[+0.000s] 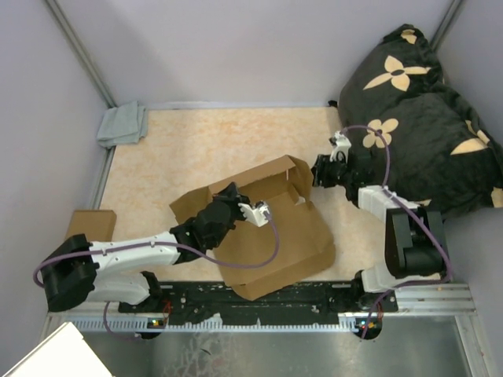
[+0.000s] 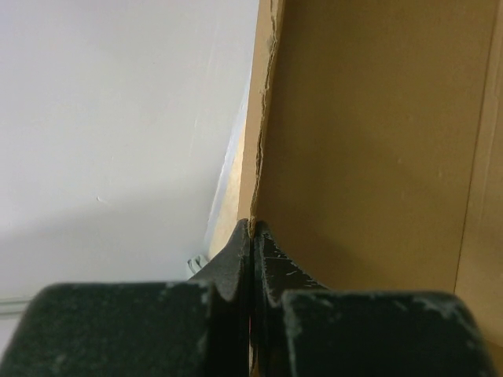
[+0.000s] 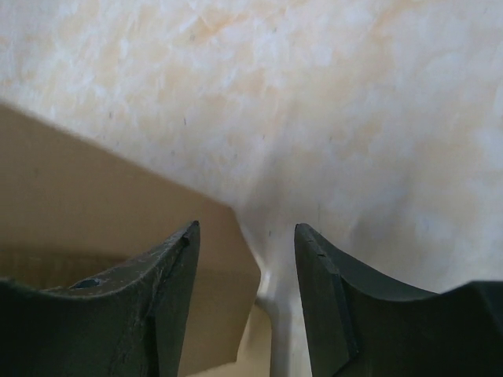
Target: Fold the paper box
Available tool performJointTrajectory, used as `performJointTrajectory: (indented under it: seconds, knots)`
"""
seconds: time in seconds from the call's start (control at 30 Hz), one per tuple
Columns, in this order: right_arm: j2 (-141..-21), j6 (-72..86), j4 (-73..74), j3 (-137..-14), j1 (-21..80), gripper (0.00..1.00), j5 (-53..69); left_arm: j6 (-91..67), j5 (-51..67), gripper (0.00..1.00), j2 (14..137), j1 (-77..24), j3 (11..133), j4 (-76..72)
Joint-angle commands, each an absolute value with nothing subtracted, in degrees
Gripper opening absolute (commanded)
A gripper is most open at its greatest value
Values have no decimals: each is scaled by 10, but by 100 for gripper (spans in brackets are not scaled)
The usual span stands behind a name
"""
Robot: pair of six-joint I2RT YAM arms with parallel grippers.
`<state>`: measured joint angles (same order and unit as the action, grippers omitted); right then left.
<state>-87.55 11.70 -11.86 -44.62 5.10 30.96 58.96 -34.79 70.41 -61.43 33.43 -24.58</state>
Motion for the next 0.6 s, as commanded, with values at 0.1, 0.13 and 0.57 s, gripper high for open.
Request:
performJointTrajectory:
  seconds: [0.1, 0.13, 0.57]
  knots:
    - [-751, 82, -149, -350, 56, 54, 306, 577, -399, 0, 744, -644, 338, -200]
    - [-733, 79, -152, -336, 55, 54, 304, 579, -408, 0, 749, -650, 339, -200]
    - [-661, 83, -285, -258, 55, 59, 400, 556, -436, 0, 731, -687, 337, -208]
